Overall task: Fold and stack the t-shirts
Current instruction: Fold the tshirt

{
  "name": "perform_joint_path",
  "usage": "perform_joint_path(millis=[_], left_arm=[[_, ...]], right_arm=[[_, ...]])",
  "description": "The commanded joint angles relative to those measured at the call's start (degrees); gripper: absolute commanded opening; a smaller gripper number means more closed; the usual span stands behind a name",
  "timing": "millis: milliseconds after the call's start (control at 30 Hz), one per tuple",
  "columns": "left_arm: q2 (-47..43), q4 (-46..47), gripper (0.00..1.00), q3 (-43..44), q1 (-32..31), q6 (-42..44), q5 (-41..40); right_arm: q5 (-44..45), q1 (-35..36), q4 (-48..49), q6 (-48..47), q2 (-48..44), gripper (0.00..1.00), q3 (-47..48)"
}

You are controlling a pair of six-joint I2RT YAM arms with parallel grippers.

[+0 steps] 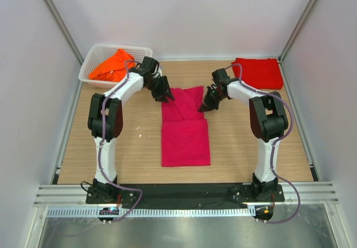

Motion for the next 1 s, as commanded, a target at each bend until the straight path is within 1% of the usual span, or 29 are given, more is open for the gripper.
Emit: perform_joint_path(millis=[0,133,233,300,333,367,400,433,500,533,633,700,767,833,900,933,967], left_arm=[[-2.6,0.15,0.39,1.6,1.27,0.11,0.04],[-0.93,-1.52,0.39,4.76,2.24,0.9,-1.72],[0.04,-1.7,0.39,6.17,2.77,0.72,-1.72],[0.83,-1.7,0.39,6.78,2.85,0.81,-1.81],[1.18,-1.7,0.39,7.05,2.94,0.81,-1.81],[1.71,-1.79,0.39,7.49,2.94,0.9,-1.63],[1.98,-1.7,0.4,7.58,3.03,0.9,-1.28],[2.15,-1.61,0.4,7.58,2.94,1.07,-1.19],[2.33,-1.61,0.41,7.32,2.86,1.51,-1.02],[2.24,-1.7,0.41,7.05,2.94,2.04,-1.02],[0.58,-1.79,0.42,4.69,2.85,3.44,-0.67],[-2.4,-1.87,0.46,1.19,2.59,5.99,-1.01],[-4.69,-1.79,0.51,-1.81,2.59,8.36,-2.07],[-7.67,-1.61,0.53,-5.68,2.24,9.86,-1.98],[-9.35,-1.18,0.54,-8.66,2.06,11.62,-2.86],[-10.14,-0.82,0.55,-9.12,2.06,11.8,-3.12],[-10.15,-0.73,0.56,-9.12,2.06,11.88,-3.39]], right_arm=[[3.88,0.41,-2.15,-1.46,-2.64,0.01,1.0],[6.96,0.32,-4.61,-3.03,-2.11,0.01,1.44],[6.19,0.32,-3.75,-3.74,-1.76,0.03,1.7],[5.92,0.32,-4.35,-4.09,-1.32,0.07,3.28],[6.09,0.41,-5.4,-4.61,-0.63,0.1,4.33],[6.53,0.41,-6.28,-5.66,-0.27,0.17,5.56],[6.88,0.41,-7.94,-6.2,-0.09,0.2,7.4],[7.93,0.41,-8.74,-7.59,-0.18,0.25,8.46],[9.86,0.32,-12.07,-9.36,-0.18,0.31,11.79],[10.57,0.32,-13.31,-9.97,-0.27,0.36,12.77],[12.42,0.41,-17.36,-12.61,-0.7,0.42,15.15],[12.25,0.5,-18.41,-14.89,-2.11,0.45,14.46],[11.46,0.41,-18.51,-16.13,-3.42,0.48,12.97],[9.0,0.5,-17.54,-17.53,-5.44,0.5,9.89],[8.64,0.24,-15.53,-17.8,-6.76,0.54,7.17],[8.21,0.24,-15.08,-17.8,-6.68,0.57,6.98],[7.86,0.24,-14.64,-17.72,-6.51,0.57,7.07]])
